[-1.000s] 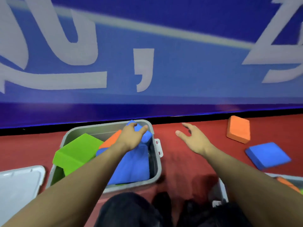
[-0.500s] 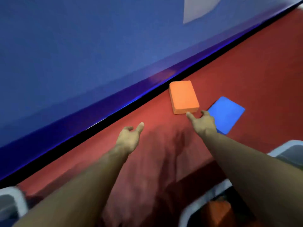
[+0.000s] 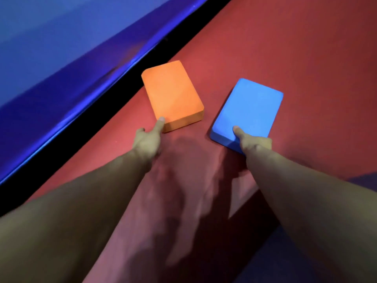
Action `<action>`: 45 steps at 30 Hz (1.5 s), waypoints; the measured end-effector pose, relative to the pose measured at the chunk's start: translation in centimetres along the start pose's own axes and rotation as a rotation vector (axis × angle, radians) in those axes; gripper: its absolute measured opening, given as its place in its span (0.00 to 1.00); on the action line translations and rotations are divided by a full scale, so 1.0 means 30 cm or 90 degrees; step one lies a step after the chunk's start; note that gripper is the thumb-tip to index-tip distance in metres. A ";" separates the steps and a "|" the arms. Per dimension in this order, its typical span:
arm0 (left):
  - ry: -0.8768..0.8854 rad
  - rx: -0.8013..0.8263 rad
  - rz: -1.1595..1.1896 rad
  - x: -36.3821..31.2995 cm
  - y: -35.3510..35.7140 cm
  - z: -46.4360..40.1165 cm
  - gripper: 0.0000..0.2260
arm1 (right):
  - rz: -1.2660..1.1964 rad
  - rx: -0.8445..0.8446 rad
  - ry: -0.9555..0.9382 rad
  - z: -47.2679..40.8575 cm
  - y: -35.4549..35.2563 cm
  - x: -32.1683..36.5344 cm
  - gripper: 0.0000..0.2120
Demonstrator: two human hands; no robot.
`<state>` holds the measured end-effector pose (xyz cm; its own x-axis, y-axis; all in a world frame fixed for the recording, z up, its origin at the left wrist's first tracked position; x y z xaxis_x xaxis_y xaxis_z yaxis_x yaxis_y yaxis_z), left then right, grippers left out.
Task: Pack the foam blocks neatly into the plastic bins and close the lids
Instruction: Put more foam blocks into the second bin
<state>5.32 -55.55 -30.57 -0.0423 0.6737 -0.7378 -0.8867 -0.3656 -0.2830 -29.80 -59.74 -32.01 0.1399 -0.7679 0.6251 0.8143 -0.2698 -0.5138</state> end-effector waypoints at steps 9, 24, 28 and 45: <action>-0.043 -0.028 -0.019 -0.043 0.116 -0.126 0.39 | 0.098 0.010 -0.009 -0.056 0.021 0.020 0.56; -0.059 0.069 0.124 -0.119 0.449 -0.122 0.19 | 0.099 -0.028 -0.105 0.091 0.009 0.055 0.54; -0.082 0.042 0.192 -0.073 0.394 -0.125 0.32 | 0.133 -0.028 -0.145 0.088 0.005 0.097 0.53; -0.078 -0.096 0.290 0.175 -0.375 0.323 0.27 | 0.033 -0.033 -0.175 0.547 -0.009 0.040 0.48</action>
<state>10.60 -41.69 -25.32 -0.4726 0.4912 -0.7317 -0.6892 -0.7234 -0.0405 -20.63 -51.05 -21.49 0.3347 -0.5968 0.7293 0.7726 -0.2693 -0.5749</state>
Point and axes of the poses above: each hand's wrist, its own z-axis away from the middle knuckle, its own y-axis out of the palm, x = y × z, the point moved 9 cm from there along -z, towards the middle knuckle, and after that the axes turned 5 degrees about -z, right-handed, at the moved point
